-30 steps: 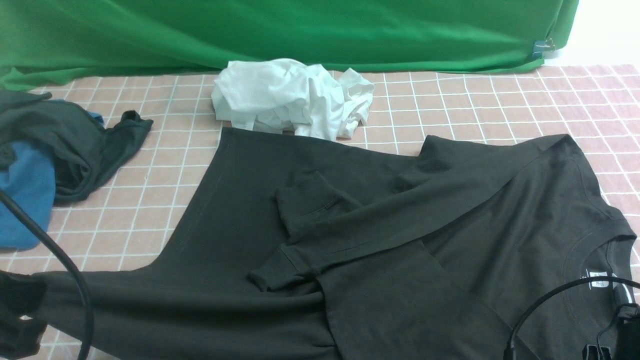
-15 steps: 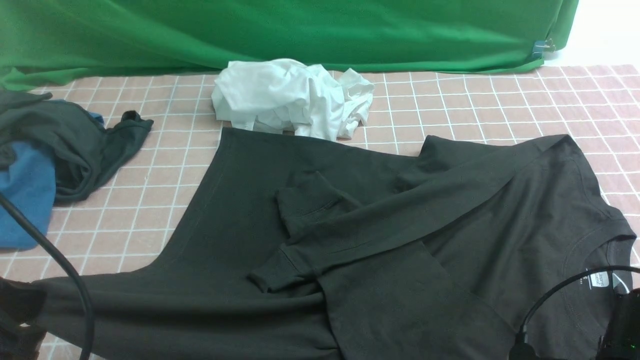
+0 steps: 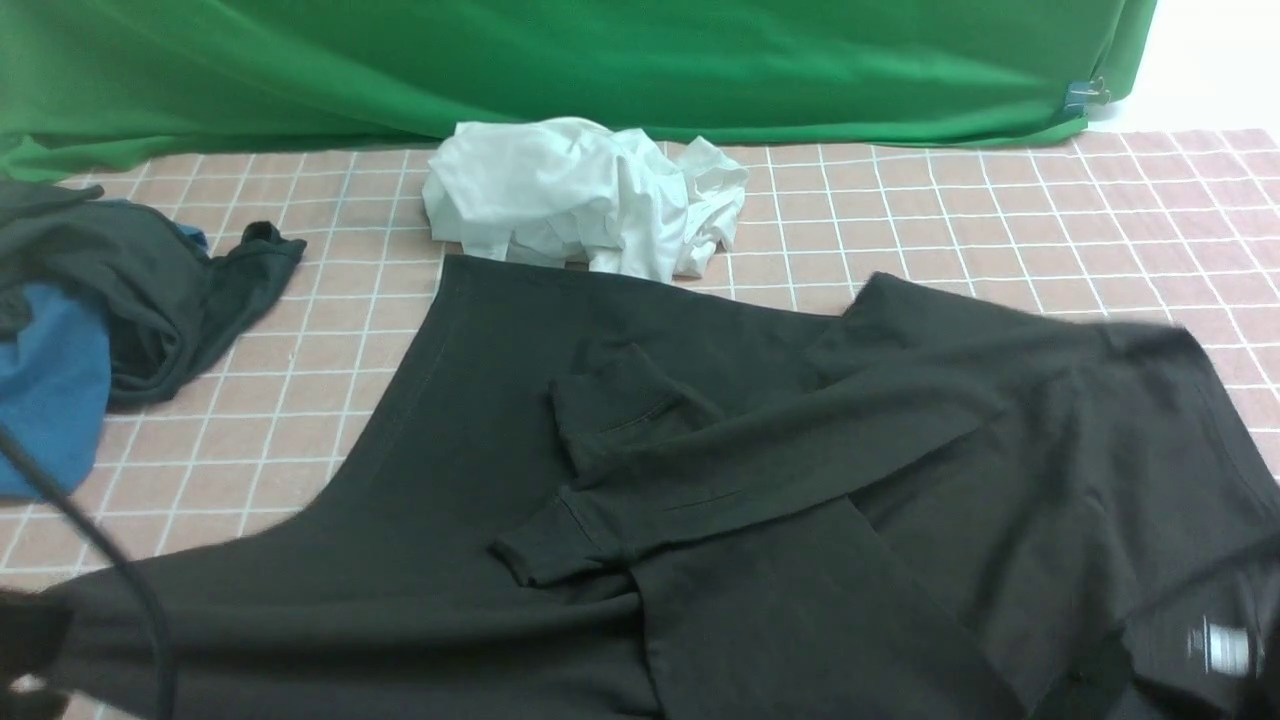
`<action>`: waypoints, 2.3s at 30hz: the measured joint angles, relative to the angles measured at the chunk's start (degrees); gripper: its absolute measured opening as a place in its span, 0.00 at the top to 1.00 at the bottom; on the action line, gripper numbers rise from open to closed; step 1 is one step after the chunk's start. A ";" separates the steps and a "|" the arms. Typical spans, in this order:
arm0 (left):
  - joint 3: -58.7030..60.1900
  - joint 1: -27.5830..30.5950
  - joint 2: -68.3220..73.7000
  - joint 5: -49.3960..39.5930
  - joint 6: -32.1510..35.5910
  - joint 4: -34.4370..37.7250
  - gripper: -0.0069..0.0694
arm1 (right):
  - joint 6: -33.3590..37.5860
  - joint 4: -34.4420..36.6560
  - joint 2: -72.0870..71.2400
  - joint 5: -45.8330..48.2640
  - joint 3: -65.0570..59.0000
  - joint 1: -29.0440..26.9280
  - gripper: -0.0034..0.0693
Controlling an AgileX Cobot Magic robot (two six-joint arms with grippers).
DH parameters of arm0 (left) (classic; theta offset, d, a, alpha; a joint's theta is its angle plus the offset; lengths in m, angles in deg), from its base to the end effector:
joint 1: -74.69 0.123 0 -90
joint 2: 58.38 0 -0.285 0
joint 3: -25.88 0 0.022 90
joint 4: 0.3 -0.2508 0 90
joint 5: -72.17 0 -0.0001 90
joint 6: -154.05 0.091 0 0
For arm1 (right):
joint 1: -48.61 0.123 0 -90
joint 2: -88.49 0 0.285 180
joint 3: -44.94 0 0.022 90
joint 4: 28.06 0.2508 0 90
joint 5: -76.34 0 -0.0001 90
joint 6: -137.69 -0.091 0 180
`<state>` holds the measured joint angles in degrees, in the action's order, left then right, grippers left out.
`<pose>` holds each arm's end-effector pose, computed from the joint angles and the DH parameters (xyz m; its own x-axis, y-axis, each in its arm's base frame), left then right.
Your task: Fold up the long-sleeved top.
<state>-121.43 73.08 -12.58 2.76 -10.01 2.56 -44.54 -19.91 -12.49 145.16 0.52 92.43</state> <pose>0.0908 -0.0068 0.3219 -0.8043 0.2801 -0.5240 0.2693 0.9580 0.0988 0.0986 0.1113 0.1947 -0.7630 -0.6079 0.2198 -0.5998 0.7926 0.1098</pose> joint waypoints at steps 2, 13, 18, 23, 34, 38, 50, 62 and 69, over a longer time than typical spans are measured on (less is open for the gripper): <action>0.00 0.00 -1.83 -0.41 -0.21 -0.18 0.86 | -0.05 3.33 -1.42 0.00 -2.32 0.00 0.84; -1.36 0.00 -3.73 -0.89 -1.94 -7.70 0.86 | -0.14 2.18 -5.37 0.87 -3.06 0.00 0.84; -1.48 0.00 7.03 5.97 -2.43 -5.70 0.86 | -1.75 -7.07 -5.37 0.87 1.34 -1.25 0.83; -3.41 0.00 18.06 15.03 -2.50 -3.46 0.86 | 0.14 -12.37 -4.41 0.66 5.52 -10.42 0.83; -12.98 0.00 42.76 27.79 -2.54 -2.86 0.86 | 6.94 -13.68 6.02 -9.77 14.49 -37.51 0.83; -18.57 0.00 49.41 28.29 -2.54 -2.86 0.86 | 8.40 -13.01 10.71 -11.89 18.18 -41.12 0.83; -37.15 -0.40 66.28 29.25 -2.13 -1.10 0.86 | 11.72 -11.15 23.38 -17.97 28.47 -47.74 0.83; -39.92 -0.52 75.11 37.43 0.53 -0.37 0.78 | 10.40 -12.01 28.22 -22.62 30.88 -48.41 0.45; -40.06 -0.22 75.23 41.49 0.96 0.02 0.44 | 6.43 -12.64 25.95 -15.87 34.72 -47.63 0.21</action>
<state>-161.48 72.86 62.65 44.25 -9.05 2.58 -38.11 -32.55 13.46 129.29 35.24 44.80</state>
